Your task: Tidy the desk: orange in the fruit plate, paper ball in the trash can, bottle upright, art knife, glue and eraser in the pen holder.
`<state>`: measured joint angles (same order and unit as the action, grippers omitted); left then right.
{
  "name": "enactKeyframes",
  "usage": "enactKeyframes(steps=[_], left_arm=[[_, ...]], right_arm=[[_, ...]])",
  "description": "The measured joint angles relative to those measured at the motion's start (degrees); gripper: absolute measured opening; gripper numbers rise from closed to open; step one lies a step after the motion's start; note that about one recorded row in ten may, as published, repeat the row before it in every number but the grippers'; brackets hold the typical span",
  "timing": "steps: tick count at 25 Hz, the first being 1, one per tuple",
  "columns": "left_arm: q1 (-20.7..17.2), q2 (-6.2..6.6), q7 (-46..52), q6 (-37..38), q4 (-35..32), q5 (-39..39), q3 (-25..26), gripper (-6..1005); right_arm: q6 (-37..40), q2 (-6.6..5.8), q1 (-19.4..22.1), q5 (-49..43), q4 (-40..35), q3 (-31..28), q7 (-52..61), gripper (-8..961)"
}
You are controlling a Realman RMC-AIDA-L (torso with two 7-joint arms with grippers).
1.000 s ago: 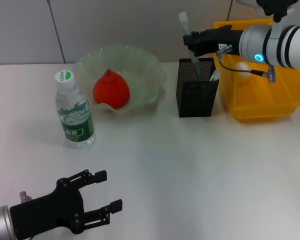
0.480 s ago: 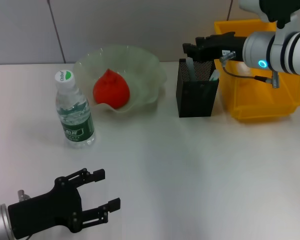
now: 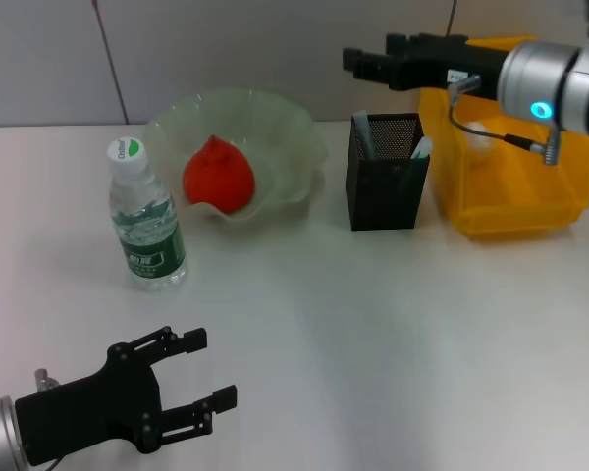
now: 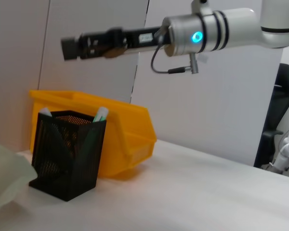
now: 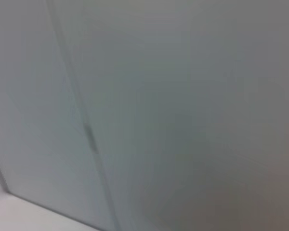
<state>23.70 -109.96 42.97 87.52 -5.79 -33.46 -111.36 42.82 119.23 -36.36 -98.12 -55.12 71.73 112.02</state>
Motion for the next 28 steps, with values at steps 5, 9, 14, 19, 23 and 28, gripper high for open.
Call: enactKeyframes(steps=[5, 9, 14, 19, 23, 28], left_arm=[[0.38, 0.17, 0.69, 1.17, -0.02, -0.14, 0.16, 813], [0.55, 0.24, 1.06, 2.03, -0.01, -0.25, 0.34, 813], [1.1, 0.6, 2.31, 2.85, 0.0, -0.35, 0.09, 813], [2.27, 0.96, 5.51, 3.32, -0.01, -3.21, 0.45, 813], [2.84, 0.99, 6.78, 3.32, -0.02, -4.55, 0.47, 813], [3.45, 0.89, 7.64, 3.24, 0.28, -4.95, 0.16, 813]], right_arm=[[19.64, -0.25, 4.71, 15.71, -0.08, -4.83, -10.99, 674], [34.51, -0.59, 5.42, 17.02, 4.43, -10.81, -15.01, 706], [47.66, -4.32, 5.41, 14.25, 16.33, -13.44, -22.96, 707], [50.69, -4.85, 5.63, 5.84, 25.05, -13.29, -34.0, 702], [51.45, -3.12, 6.73, 0.92, 25.05, -13.22, -38.74, 700], [50.87, -1.68, 7.42, -4.75, 25.37, -13.35, -41.49, 697]])
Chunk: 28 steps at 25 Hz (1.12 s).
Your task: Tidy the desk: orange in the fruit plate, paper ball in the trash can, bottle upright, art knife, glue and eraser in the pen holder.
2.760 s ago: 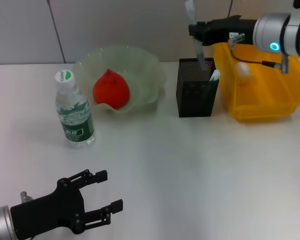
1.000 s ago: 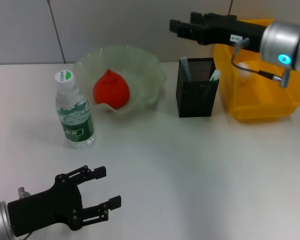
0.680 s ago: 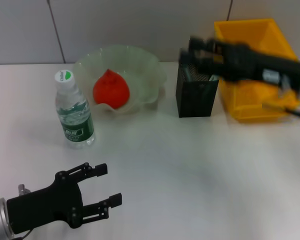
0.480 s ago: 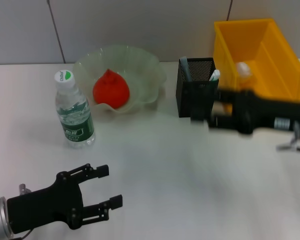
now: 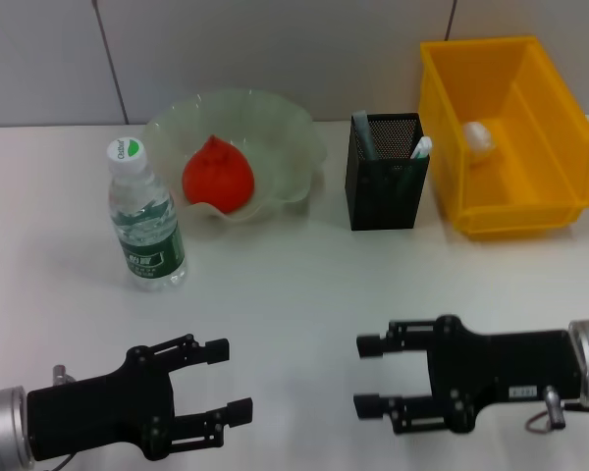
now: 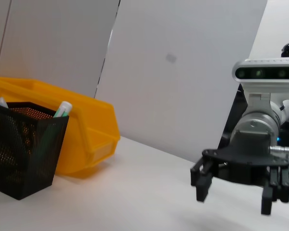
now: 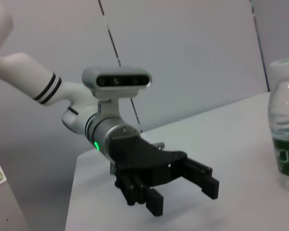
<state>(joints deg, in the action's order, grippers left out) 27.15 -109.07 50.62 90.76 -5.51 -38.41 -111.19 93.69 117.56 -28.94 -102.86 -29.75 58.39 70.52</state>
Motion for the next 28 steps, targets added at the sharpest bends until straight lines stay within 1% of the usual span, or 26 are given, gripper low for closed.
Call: enactKeyframes(steps=[2, 7, 20, 28], left_arm=[[0.02, 0.0, 0.37, -0.23, -0.08, -0.78, 0.08, 813], [0.38, 0.0, 0.95, -0.51, -0.1, -2.15, 0.36, 813], [0.88, -0.25, 1.34, -1.04, -0.25, -2.68, 0.36, 813], [2.03, -0.43, 1.41, -1.53, -0.29, -2.74, 0.37, 813]], right_arm=[[-0.15, 0.33, 0.42, -1.08, 0.21, -0.28, -0.55, 696], [-0.5, 0.45, 0.79, -1.13, 0.41, -0.3, -1.75, 694], [-2.33, 0.39, 0.81, -1.2, 0.63, -0.3, -2.48, 693], [-2.88, 0.41, 0.41, -1.2, 0.67, -0.29, -2.58, 694]])
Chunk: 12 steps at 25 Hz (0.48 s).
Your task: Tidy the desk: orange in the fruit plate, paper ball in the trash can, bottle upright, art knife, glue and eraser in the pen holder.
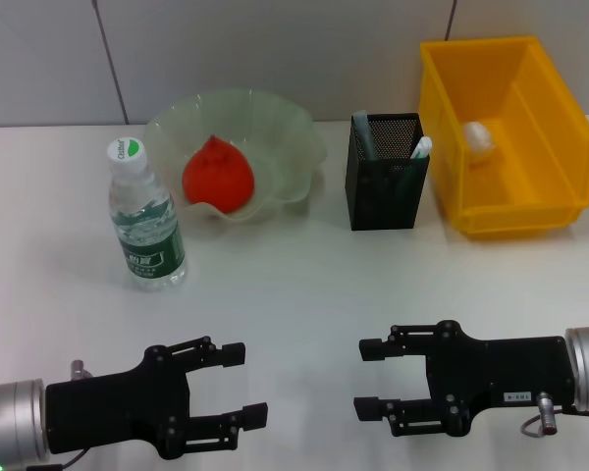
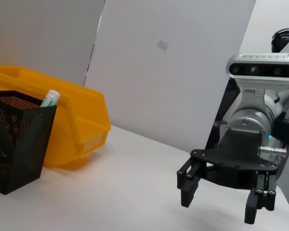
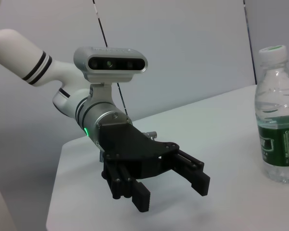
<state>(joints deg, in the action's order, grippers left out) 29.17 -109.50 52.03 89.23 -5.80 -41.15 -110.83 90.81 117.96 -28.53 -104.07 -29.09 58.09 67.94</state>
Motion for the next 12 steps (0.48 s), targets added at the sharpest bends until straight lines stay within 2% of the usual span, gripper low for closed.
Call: enactKeyframes(steps=[12], left_arm=[[0.1, 0.23, 0.37, -0.03, 0.0, 0.02, 0.0, 813]], right_arm=[[-0.64, 0.15, -0.04, 0.0, 0.08, 0.0, -0.01, 693]])
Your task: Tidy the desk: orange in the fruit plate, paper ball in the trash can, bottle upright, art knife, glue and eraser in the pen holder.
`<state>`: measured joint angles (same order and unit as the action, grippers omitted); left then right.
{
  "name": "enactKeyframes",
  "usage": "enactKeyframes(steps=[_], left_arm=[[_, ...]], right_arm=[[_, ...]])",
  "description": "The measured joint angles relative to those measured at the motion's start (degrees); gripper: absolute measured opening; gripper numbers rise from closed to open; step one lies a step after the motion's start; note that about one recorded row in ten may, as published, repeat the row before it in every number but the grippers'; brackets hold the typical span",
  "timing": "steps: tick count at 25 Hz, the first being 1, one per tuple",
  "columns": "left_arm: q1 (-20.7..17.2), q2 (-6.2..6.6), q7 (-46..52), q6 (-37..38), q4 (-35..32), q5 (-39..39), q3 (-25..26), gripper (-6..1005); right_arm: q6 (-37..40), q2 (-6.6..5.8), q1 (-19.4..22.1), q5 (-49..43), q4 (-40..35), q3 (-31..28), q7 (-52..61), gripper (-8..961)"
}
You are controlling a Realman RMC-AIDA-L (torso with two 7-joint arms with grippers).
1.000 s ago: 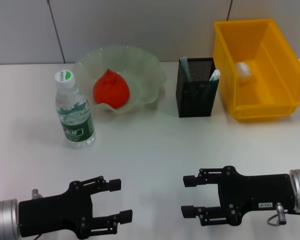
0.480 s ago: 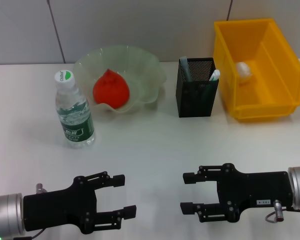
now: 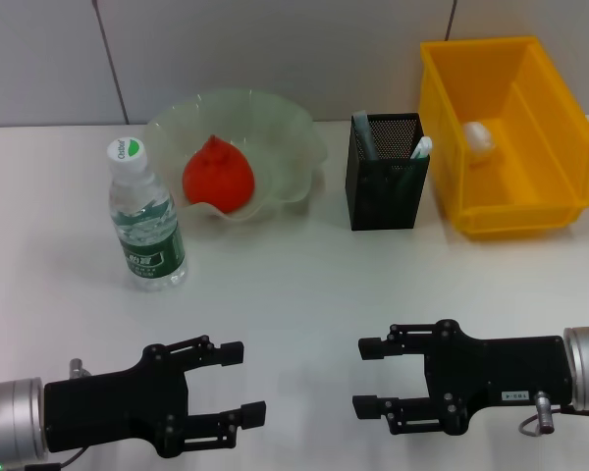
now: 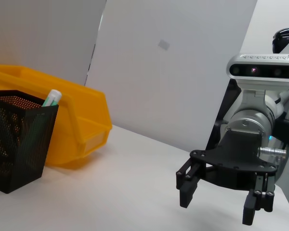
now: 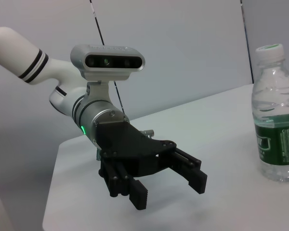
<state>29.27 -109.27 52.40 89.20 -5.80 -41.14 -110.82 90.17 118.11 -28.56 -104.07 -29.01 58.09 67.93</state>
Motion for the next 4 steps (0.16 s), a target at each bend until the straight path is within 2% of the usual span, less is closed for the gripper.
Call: enactKeyframes(steps=[4], left_arm=[[0.0, 0.1, 0.07, 0.0, 0.0, 0.01, 0.0, 813]], right_arm=[[0.0, 0.01, 0.0, 0.04, 0.01, 0.0, 0.0, 694]])
